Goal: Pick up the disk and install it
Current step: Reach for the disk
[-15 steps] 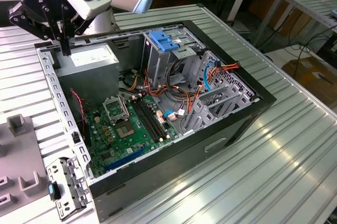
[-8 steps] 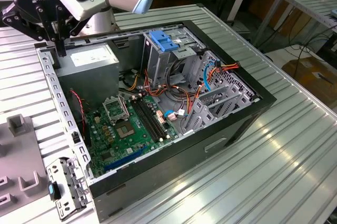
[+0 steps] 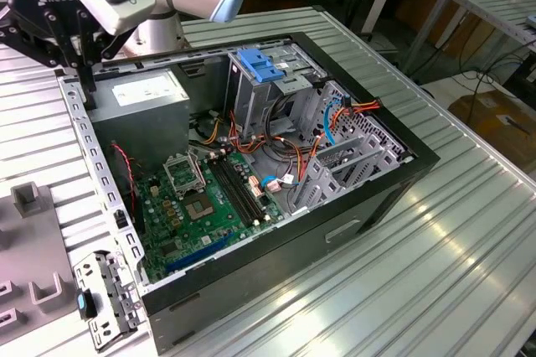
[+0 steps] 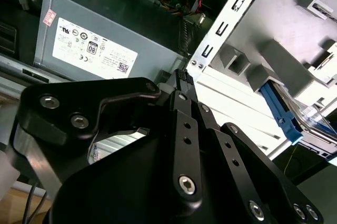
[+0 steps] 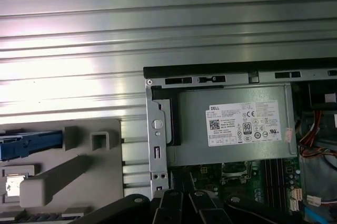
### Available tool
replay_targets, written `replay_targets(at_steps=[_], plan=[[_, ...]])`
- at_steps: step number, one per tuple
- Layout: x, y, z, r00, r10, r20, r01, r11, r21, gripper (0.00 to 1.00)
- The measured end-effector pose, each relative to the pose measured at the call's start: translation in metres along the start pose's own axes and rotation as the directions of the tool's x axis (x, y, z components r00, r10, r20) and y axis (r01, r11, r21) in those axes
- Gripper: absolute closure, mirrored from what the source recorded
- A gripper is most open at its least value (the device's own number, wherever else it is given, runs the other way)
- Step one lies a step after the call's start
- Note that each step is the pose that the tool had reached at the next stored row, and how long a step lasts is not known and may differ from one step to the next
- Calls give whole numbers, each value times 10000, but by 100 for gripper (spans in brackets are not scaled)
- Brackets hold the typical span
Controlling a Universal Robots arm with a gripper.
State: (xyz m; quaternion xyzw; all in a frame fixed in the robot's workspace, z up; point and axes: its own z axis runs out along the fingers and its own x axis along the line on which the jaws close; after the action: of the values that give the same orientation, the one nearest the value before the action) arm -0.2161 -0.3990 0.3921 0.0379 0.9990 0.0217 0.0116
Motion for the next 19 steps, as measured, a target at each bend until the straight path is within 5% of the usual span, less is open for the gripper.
replay_targets(at_steps=[19], plan=[[282,-21,0,10000,3,-24,-3,10000,2,89]])
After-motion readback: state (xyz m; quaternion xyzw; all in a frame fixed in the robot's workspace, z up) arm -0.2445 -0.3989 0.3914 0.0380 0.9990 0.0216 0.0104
